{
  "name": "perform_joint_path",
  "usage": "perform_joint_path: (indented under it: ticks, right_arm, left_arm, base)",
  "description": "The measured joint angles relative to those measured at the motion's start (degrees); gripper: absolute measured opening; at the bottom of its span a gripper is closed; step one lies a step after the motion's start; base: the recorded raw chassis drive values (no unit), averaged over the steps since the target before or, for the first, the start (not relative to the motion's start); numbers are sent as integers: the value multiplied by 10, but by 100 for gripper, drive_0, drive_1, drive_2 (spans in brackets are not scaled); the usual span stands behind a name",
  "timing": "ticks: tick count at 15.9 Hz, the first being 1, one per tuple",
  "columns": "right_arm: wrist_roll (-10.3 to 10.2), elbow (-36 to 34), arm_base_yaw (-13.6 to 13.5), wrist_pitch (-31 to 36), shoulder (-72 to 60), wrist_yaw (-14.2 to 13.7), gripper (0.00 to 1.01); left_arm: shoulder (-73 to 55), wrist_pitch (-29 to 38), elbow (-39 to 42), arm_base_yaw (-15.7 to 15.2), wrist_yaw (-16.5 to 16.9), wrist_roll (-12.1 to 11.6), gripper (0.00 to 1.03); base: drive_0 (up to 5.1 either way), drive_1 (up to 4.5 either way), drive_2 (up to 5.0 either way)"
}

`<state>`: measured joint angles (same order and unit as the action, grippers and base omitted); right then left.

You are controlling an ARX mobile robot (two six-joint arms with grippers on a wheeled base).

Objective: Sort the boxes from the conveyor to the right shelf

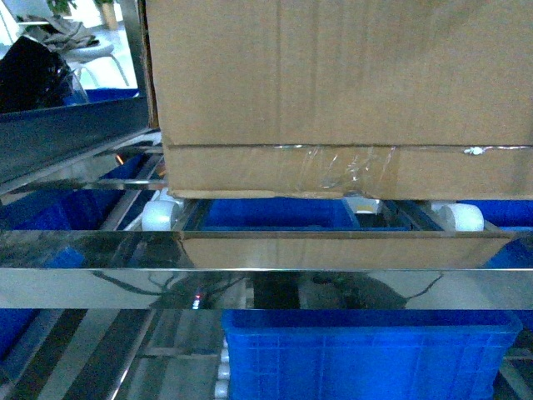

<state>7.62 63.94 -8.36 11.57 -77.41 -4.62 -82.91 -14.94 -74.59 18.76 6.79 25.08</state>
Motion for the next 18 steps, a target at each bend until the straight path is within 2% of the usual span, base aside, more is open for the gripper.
perform_joint_path:
  ticks: [3, 8, 10, 11, 12, 14, 15, 17, 18]
  right_arm:
    - [11, -39, -3, 25, 34, -1, 98]
    - [15, -105, -2, 47, 77, 7, 98]
    - [15, -123, 1, 54, 115, 11, 98]
    - [15, -129, 7, 49, 142, 15, 98]
    - [15, -141, 16, 30, 172, 24, 98]
    - [12, -161, 21, -40, 231, 30, 98]
    - [10, -161, 28, -62, 242, 36, 98]
    - [10, -161, 29, -66, 238, 37, 98]
    - [-14, -175, 28, -38, 245, 12, 90]
  left_arm:
    - [43, 15, 32, -5, -6, 2, 98]
    - [71, 35, 98, 2, -8, -1, 98]
    - [110, 42, 115, -11, -20, 0, 98]
    - [136, 46, 120, -17, -28, -4, 98]
    - [175, 32, 138, -20, -36, -17, 98]
    - [248, -26, 176, -21, -60, -35, 98]
    - [263, -44, 189, -23, -64, -35, 98]
    - [261, -42, 191, -25, -64, -35, 98]
    - [261, -40, 191, -25, -64, -35, 98]
  base:
    - [0, 0, 0]
    - [0, 0, 0]
    - [0, 0, 0]
    - [0, 0, 0]
    - [0, 0, 0]
    - [0, 0, 0]
    - [0, 0, 0]
    - [0, 0, 0]
    - [0, 0, 0]
